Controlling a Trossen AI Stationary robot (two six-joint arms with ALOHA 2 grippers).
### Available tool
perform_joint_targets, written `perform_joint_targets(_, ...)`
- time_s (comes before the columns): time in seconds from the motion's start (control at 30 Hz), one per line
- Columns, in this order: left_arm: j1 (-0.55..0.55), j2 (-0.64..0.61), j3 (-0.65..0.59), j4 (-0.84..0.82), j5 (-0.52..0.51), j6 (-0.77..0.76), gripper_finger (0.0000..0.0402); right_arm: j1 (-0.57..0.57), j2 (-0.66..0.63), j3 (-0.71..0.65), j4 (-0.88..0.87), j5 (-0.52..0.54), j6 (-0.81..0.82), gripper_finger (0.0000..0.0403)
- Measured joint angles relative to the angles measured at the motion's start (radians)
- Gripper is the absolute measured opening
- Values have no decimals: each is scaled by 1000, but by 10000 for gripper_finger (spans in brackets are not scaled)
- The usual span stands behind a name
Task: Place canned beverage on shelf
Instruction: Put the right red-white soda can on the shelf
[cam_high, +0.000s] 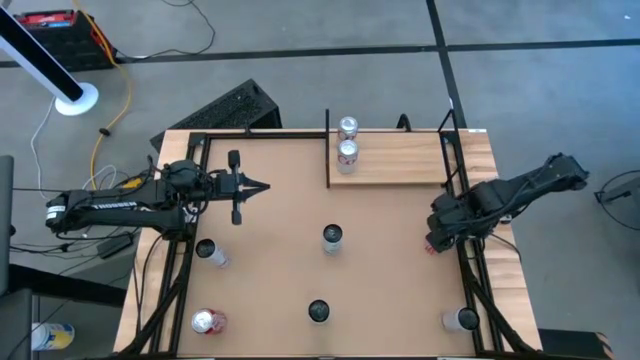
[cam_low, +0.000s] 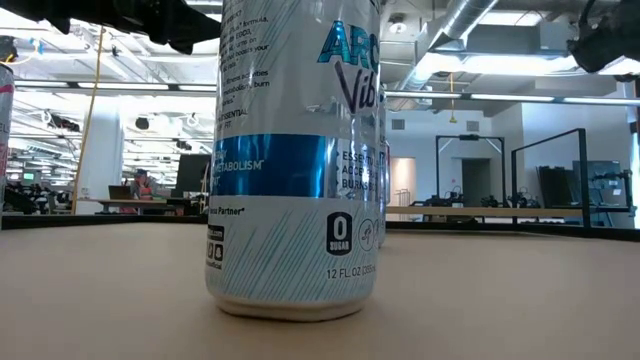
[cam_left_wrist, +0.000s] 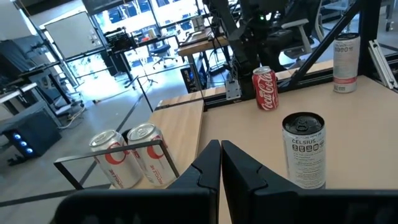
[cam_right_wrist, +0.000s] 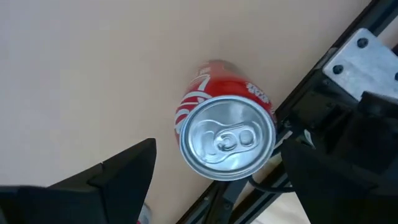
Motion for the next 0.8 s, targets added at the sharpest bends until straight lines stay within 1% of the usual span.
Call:
perform_joint_targets(0.23,0,0,0,0,0,0,0,1,46,0,-10,1,-17,372)
perform_joint_targets(0.6,0,0,0,-28,0,-16,0,1,63,-1,11,22,-27,372)
perform_joint_targets(0.7,0,0,0,-34,0,-16,0,-1,62,-40,46,17,-27,372)
perform_joint_targets(0.8,0,0,0,-39,0,-16,0,-3,63,-110,94,-24,-27,372)
